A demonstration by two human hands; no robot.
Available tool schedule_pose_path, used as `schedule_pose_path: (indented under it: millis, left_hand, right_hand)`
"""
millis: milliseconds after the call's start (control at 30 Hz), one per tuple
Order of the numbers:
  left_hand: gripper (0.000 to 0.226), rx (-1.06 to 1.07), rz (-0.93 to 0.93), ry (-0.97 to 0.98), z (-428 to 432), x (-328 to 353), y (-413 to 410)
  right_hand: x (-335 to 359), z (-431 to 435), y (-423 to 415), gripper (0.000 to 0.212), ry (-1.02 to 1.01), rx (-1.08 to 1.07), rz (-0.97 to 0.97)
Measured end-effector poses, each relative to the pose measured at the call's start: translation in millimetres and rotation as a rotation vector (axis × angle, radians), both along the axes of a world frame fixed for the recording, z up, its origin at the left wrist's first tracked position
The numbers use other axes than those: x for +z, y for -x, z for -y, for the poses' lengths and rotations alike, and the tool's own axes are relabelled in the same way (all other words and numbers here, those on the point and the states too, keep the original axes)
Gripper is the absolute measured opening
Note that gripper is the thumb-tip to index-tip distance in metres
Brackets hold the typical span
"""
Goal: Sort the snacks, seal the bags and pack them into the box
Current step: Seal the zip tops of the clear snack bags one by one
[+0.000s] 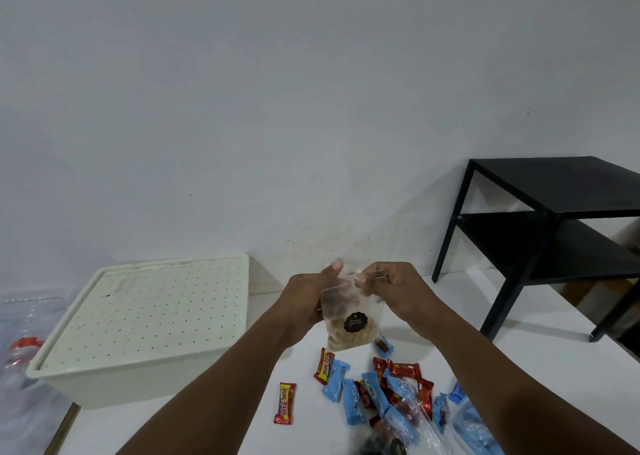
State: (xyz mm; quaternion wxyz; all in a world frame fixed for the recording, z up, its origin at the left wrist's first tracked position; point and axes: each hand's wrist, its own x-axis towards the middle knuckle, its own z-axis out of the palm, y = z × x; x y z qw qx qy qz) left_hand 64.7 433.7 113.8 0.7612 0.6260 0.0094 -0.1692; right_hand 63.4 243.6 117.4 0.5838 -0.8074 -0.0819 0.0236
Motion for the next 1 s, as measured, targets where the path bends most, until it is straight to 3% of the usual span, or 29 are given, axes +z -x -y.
schedule_pose_path:
  millis: [167,467,700,800,900,1000]
  left_hand:
    - [0.020,-0.196,-0.147,0.064,-11.8,6.0,1.0]
    - [0.025,-0.247,-0.246,0.274,-14.4,-13.8,2.0]
    - [0.016,-0.133,-0.086,0.139,-2.5,-18.4,0.4]
    - [0.021,-0.059,0.064,-0.042,4.5,-25.0,-0.6]
    - [0.026,-0.020,0.265,-0.287,13.7,-32.0,0.4]
    - [0.026,0.041,0.325,-0.404,20.0,-37.9,1.2]
  right_hand:
    - [11.7,1.5,3.2,0.009,0.132,-0.006,0.055]
    - [15.0,-0.7,4.7,0.014,0.188,-0.069,0.092]
    - [3.1,0.2,6.2,0.023,0.156,-0.141,-0.002]
    - [-3.5,-10.1,10.0,0.032,-0.011,-0.213,-0.140]
    - [-11.7,-20.3,12.9,0.028,-0.115,-0.288,-0.207]
    - [-17.2,-20.3,12.1,0.032,-0.204,-0.291,-0.229]
